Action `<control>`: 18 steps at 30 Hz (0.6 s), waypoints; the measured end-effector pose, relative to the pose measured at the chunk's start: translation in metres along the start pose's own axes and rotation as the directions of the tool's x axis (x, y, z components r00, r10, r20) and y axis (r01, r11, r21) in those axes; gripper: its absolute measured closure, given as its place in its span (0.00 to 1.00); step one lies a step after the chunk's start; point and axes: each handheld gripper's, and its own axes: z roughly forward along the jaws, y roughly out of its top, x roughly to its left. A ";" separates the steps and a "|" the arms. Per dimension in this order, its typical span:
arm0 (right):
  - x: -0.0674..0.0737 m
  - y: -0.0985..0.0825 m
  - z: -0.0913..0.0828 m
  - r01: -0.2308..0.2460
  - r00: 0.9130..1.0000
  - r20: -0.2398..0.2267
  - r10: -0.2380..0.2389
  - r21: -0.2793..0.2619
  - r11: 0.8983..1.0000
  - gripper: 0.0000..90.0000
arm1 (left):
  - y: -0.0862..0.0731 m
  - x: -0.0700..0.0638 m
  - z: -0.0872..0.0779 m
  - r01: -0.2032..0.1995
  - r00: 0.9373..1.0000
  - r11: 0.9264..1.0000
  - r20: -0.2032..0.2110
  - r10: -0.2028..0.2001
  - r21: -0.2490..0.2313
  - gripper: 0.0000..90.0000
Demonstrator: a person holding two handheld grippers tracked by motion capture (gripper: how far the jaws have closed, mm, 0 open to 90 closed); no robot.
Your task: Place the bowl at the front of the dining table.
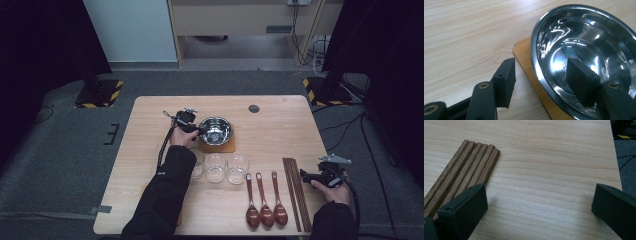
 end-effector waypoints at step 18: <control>0.001 0.000 0.000 0.008 1.000 -0.004 -0.008 0.000 1.000 0.00 | 0.002 -0.001 -0.041 -0.058 0.998 0.992 -0.019 0.056 -0.108 0.34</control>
